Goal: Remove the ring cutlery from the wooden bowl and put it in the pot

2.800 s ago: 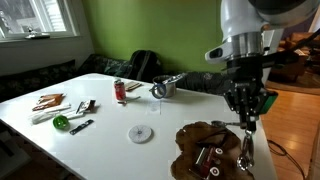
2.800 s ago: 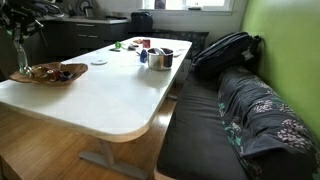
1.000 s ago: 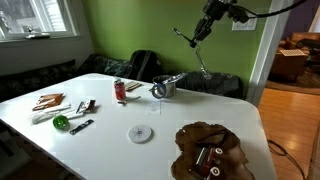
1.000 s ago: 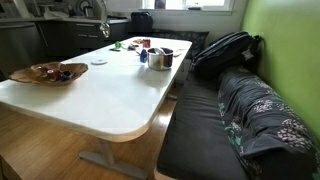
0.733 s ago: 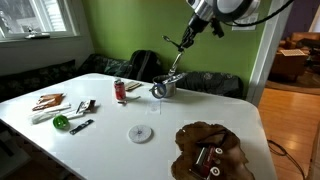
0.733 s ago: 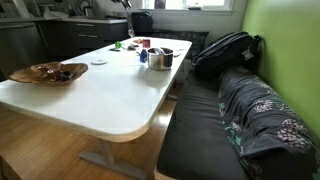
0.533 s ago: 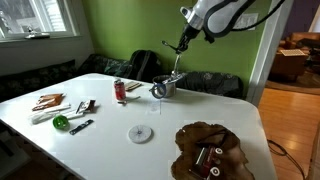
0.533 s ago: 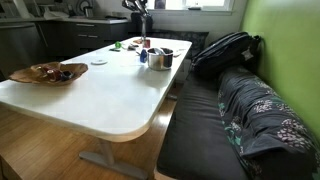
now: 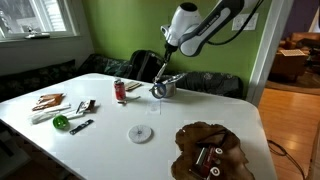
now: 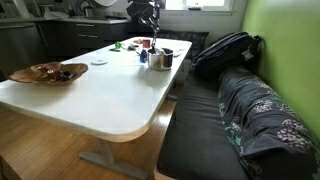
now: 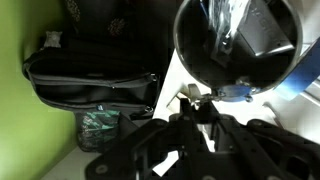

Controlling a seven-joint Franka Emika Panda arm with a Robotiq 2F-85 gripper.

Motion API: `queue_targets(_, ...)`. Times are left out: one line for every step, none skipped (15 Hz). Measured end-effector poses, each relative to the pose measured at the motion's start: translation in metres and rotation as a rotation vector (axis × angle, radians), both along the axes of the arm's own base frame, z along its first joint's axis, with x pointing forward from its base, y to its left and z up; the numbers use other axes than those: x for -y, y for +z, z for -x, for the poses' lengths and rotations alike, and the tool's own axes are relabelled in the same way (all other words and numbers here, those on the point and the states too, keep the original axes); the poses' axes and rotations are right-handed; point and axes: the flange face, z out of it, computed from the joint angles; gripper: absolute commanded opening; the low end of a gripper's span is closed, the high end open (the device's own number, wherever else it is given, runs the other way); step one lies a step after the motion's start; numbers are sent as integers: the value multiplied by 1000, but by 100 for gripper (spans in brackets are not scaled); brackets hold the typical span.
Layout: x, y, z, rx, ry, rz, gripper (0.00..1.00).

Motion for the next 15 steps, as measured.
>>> queue_targets(-7, -6, -10, -2, -3, 8, 4)
queue_targets(-11, -10, -18, -7, -10, 15, 7)
queue_targets(-13, -15, -27, -17, -20, 21, 41)
queue_targets(-12, -19, -34, -30, -32, 24, 42)
queue_targets(-10, -22, -40, -42, -44, 25, 47)
queue_targets(-7, -24, -45, -51, -56, 23, 56)
queue_targets(-4, -25, -50, -58, -66, 21, 62)
queue_targets(-4, -24, -53, -64, -75, 17, 69)
queue_targets(-6, -20, -55, -72, -80, 12, 78)
queue_targets(-12, -14, -56, -77, -80, 1, 85)
queue_targets(-22, -5, -56, -83, -71, -10, 92)
queue_targets(-36, 6, -54, -91, -43, -23, 99)
queue_targets(-54, 20, -49, -101, 2, -41, 100)
queue_targets(-76, 38, -42, -101, 59, -62, 100)
queue_targets(-99, 57, -32, -99, 114, -81, 97)
